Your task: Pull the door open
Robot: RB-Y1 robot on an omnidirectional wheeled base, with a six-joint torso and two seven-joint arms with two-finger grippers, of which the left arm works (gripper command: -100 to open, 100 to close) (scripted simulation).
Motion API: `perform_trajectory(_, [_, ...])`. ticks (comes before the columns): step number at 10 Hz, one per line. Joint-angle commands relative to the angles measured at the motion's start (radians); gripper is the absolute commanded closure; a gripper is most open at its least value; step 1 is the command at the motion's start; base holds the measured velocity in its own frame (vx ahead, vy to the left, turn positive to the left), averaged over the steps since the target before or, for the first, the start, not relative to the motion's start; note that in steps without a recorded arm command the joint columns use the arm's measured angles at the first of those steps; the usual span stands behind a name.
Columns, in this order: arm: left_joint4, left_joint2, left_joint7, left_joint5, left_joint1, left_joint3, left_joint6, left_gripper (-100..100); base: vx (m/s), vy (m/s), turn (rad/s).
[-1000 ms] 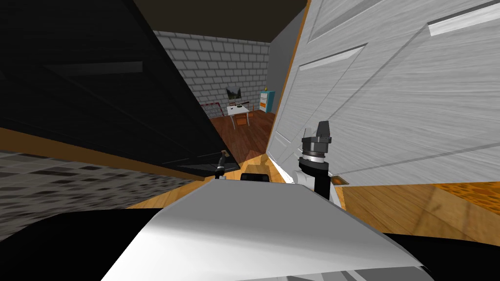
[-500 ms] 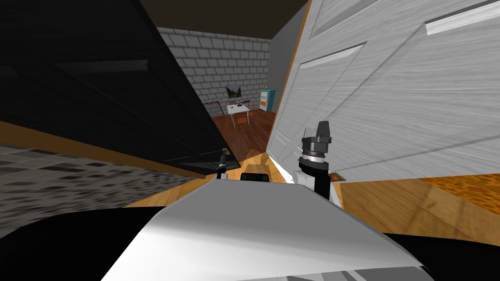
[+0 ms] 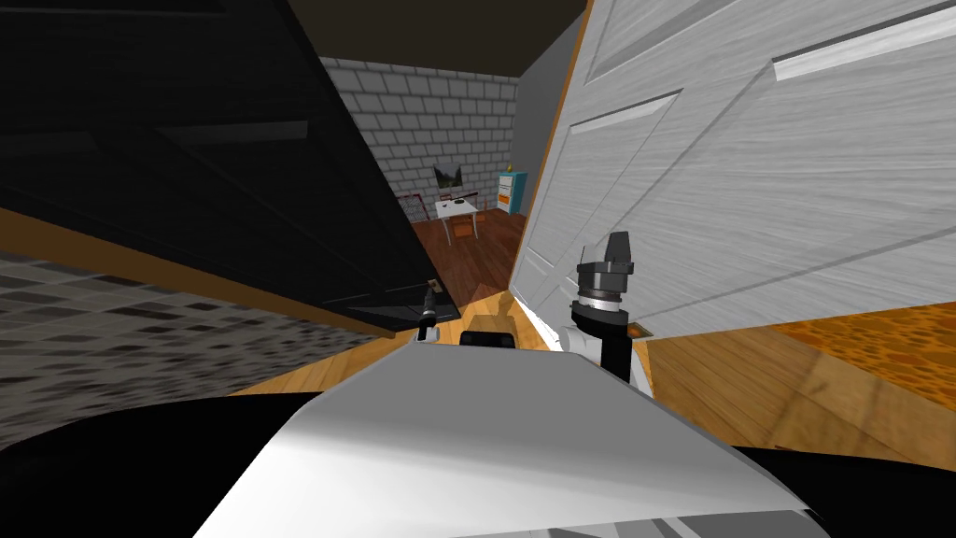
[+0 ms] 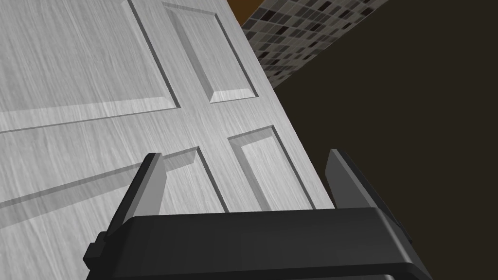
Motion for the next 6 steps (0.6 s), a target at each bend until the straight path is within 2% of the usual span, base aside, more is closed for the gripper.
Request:
perform_trajectory(1, [0.015,-0.008,0.048,0.022,-0.020,-0.009,0.006,-100,-0.092,0.001,0.006])
perform_trajectory(5, [0.036,-0.025,0.130,0.067,-0.061,-0.027,0.025,-100,-0.102,0.006,0.007])
perform_trajectory(6, [0.026,-0.025,0.112,0.058,-0.049,-0.024,0.023,-100,-0.049,0.000,-0.001])
